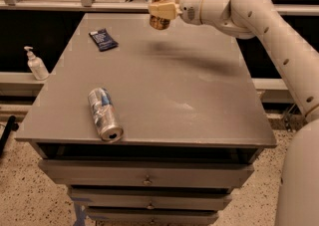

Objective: Move orange can near rxbar blueberry

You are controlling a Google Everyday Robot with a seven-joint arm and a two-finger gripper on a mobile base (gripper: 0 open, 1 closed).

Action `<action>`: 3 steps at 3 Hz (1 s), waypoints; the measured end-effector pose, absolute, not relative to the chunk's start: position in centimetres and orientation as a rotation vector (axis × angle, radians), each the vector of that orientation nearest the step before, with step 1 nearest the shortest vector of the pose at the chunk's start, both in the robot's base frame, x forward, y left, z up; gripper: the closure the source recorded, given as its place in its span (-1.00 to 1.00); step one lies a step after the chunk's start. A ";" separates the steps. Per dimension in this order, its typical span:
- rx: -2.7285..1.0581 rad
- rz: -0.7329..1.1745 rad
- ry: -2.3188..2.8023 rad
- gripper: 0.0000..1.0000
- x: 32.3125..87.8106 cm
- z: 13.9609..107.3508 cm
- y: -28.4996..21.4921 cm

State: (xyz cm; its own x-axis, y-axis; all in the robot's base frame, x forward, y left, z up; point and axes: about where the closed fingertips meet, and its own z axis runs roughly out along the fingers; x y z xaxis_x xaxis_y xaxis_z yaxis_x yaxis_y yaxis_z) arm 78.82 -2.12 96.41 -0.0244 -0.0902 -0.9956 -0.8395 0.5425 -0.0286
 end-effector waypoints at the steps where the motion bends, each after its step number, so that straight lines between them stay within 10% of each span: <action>1: -0.913 0.736 1.472 1.00 79.2 96.1 1.1; 3: -1.099 0.729 1.445 1.00 81.0 93.8 8.9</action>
Offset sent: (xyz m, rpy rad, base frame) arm 0.0319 0.1254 -0.0233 -0.1522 -0.0751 0.1986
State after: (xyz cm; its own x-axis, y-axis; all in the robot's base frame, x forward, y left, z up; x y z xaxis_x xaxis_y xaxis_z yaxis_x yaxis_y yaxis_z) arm 80.99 8.86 93.80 0.0581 -0.2259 -0.9724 -0.9161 0.3750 -0.1419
